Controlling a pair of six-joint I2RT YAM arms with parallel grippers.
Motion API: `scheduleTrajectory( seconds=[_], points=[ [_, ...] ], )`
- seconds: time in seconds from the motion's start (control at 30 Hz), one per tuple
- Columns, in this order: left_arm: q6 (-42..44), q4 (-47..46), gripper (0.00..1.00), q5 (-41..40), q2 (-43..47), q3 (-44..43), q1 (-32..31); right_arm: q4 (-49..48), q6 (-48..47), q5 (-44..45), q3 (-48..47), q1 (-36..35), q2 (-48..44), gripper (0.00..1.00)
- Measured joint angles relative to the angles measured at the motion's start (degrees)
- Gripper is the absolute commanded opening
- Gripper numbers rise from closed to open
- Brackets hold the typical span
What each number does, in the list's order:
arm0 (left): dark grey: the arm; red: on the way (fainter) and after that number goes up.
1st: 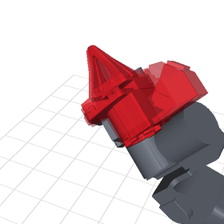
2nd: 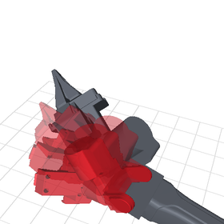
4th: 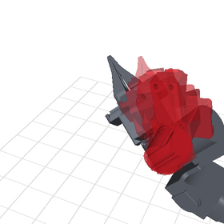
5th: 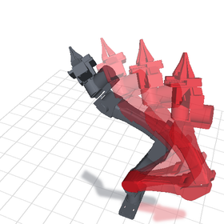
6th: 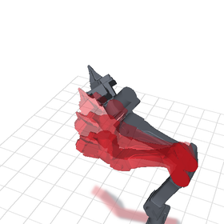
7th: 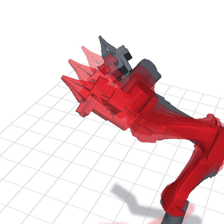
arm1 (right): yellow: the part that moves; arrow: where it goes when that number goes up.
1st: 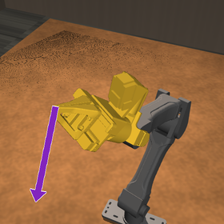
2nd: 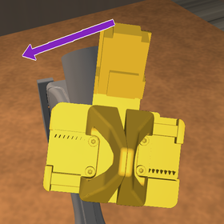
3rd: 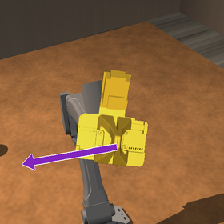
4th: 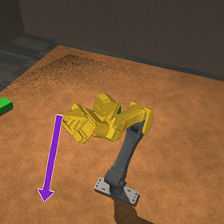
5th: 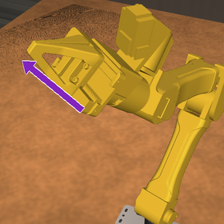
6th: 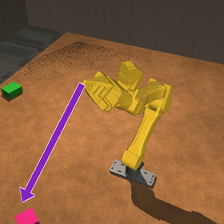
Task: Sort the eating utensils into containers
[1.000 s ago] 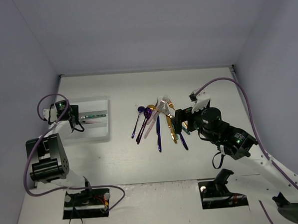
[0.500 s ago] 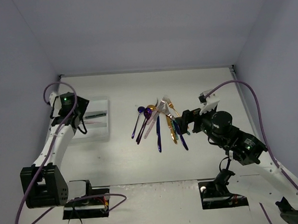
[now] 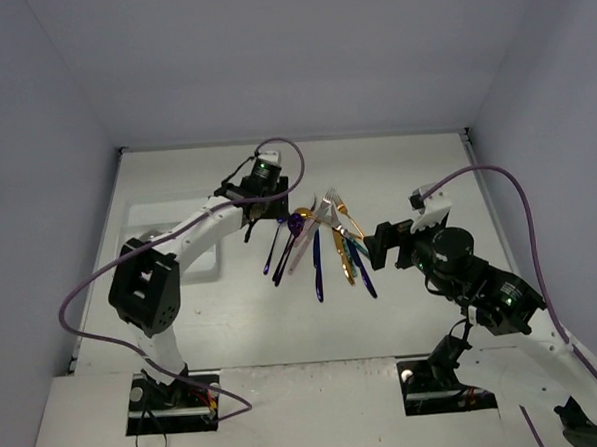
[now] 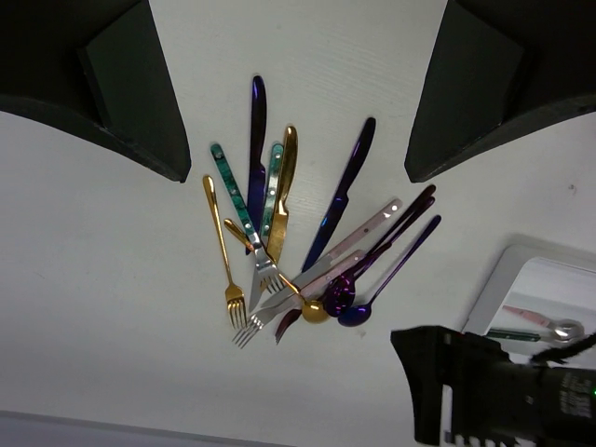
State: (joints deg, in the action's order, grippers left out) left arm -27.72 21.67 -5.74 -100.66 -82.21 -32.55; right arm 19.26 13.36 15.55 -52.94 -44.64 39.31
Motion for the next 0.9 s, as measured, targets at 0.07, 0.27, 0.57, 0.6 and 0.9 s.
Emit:
scheduleTrajectory(
  seconds=[0.07, 0.27, 0.57, 0.6, 0.9],
  points=[
    [1.4, 1.6, 0.47, 0.5, -5.0, -1.7, 0.0, 0.5, 0.3, 0.2, 0.0, 0.0, -0.3, 0.98],
    [4.4, 5.8, 0.41, 1.1, -16.2, -8.1, 0.1, 2.3, 2.2, 0.7, 0.0, 0.0, -1.9, 0.98],
    [6.6, 7.4, 0.24, 1.5, -22.0, -13.1, 0.3, 4.0, 4.2, 1.2, 0.0, 0.0, -2.5, 0.97],
    [6.6, 7.6, 0.22, 1.7, -22.4, -13.2, 0.3, 4.2, 4.4, 1.3, 0.0, 0.0, -2.5, 0.97],
    [5.9, 7.7, 0.0, 3.3, -23.8, -14.6, 0.8, 5.2, 4.8, 2.1, 0.0, 0.0, -2.8, 0.97]
  ],
)
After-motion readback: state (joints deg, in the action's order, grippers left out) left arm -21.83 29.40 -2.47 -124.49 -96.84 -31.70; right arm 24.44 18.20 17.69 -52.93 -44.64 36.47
